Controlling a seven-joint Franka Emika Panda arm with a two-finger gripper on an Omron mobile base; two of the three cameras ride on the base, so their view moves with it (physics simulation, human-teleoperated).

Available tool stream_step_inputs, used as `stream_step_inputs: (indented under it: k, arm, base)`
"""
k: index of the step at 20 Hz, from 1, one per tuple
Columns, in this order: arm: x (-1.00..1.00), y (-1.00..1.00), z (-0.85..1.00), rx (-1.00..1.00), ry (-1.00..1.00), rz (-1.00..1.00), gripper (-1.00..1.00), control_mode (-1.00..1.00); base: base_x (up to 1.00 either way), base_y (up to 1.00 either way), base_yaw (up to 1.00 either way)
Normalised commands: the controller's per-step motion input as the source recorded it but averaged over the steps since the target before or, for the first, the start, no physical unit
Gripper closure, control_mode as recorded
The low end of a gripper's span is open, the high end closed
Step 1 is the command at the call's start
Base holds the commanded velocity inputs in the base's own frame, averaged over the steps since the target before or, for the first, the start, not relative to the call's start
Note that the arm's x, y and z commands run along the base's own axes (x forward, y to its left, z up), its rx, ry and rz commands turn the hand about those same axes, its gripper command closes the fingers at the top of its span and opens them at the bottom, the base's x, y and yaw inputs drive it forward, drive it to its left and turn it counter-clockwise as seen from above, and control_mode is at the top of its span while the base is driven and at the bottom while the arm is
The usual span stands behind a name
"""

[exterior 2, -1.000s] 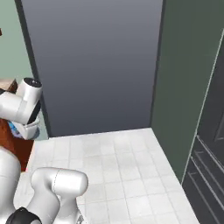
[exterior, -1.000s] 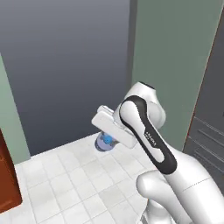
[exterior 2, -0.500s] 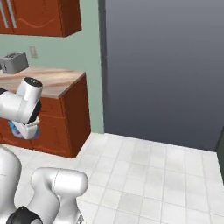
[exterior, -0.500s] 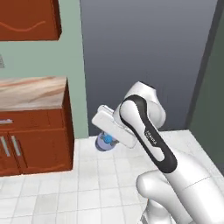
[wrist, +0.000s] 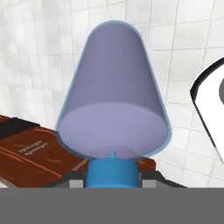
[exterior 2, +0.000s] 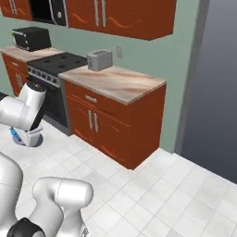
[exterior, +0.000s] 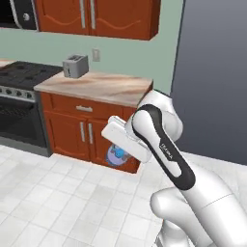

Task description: Restock the sink supplies by placing the sponge and soap dispenser on the counter and next to the sink. Make sure the soap dispenser is upright.

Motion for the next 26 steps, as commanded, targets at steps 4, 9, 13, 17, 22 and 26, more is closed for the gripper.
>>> stream_step_inputs:
  k: [4, 9, 13, 17, 22, 26]
  arm:
    - [0.0, 0.0, 0.0, 0.0, 0.0, 0.0, 1.0, 1.0]
    - [0.0, 0.0, 0.0, 0.0, 0.0, 0.0, 1.0, 1.0]
    - [0.0, 0.0, 0.0, 0.0, 0.0, 0.0, 1.0, 1.0]
    - [0.0, 0.0, 0.0, 0.0, 0.0, 0.0, 1.0, 1.0]
    - [0.0, 0.0, 0.0, 0.0, 0.0, 0.0, 1.0, 1.0]
    - [0.0, 0.0, 0.0, 0.0, 0.0, 0.0, 1.0, 1.0]
  base:
    - [0.0, 0.02, 0.72]
    - [0.01, 0.02, 0.68]
    - [0.18, 0.12, 0.66]
    - [0.32, 0.16, 0.62]
    - [0.44, 0.02, 0.53]
    - [0.71, 0.0, 0.47]
